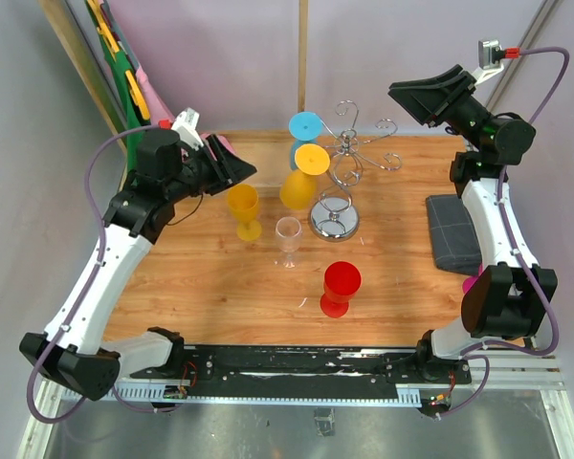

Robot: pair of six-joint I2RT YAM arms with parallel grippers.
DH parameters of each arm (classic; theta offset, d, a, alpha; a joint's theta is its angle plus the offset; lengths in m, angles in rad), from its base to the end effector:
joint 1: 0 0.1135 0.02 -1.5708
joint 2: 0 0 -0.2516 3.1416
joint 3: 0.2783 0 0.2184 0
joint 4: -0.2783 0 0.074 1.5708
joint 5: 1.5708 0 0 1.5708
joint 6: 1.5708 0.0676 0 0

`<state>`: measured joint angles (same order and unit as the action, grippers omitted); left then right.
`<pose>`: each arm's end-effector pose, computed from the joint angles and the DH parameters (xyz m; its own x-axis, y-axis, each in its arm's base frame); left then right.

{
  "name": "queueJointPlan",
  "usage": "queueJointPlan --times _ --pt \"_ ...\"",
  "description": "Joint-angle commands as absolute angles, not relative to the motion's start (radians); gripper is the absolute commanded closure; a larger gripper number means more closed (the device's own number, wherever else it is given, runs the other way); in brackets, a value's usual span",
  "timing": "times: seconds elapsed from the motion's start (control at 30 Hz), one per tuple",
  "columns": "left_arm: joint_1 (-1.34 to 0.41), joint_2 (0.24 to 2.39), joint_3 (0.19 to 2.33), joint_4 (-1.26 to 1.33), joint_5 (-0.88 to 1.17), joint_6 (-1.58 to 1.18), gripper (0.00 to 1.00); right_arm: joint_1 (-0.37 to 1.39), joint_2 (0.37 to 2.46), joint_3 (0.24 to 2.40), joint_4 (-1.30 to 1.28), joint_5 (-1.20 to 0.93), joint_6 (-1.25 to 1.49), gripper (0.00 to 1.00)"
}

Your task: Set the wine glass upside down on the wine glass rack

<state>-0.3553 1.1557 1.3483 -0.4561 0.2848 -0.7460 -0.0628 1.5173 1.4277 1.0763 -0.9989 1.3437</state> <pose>0.2252 -0.1038 0.4066 -0.5785 -0.4801 -0.6594 0.2662 0.6530 -0.7090 0.2851 0.0390 0.4980 -0.2304 0.5429 -0.8076 -0.9077 0.1792 0.3794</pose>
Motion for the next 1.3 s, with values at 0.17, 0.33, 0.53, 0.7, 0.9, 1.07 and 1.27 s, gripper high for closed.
queueJointPlan --times 0.17,0.33,0.53,0.7,0.9,1.07,1.27 --pt "-0.342 1.259 1.427 -0.688 -0.035 -0.445 0.55 -0.067 1.504 1.431 1.094 -1.002 1.326 0.51" --pt "-0.342 1.315 1.438 -0.701 -0.095 -0.362 0.56 -0.067 1.506 1.431 1.089 -0.999 1.322 0.51" --pt "-0.346 1.422 1.463 -0.730 -0.187 -0.288 0.61 -0.067 1.501 1.415 1.091 -1.000 1.320 0.51" --pt "-0.383 1.480 1.479 -0.745 -0.281 -0.247 0.61 -0.067 1.489 1.400 1.062 -1.002 1.292 0.51" --pt "-0.385 1.560 1.511 -0.755 -0.369 -0.231 0.61 -0.067 1.496 1.406 1.072 -1.002 1.300 0.51" --pt "-0.386 1.610 1.525 -0.756 -0.387 -0.224 0.62 -0.067 1.496 1.404 1.075 -1.003 1.301 0.51" --pt "-0.386 1.662 1.522 -0.753 -0.358 -0.234 0.63 -0.067 1.499 1.401 1.080 -1.003 1.303 0.51"
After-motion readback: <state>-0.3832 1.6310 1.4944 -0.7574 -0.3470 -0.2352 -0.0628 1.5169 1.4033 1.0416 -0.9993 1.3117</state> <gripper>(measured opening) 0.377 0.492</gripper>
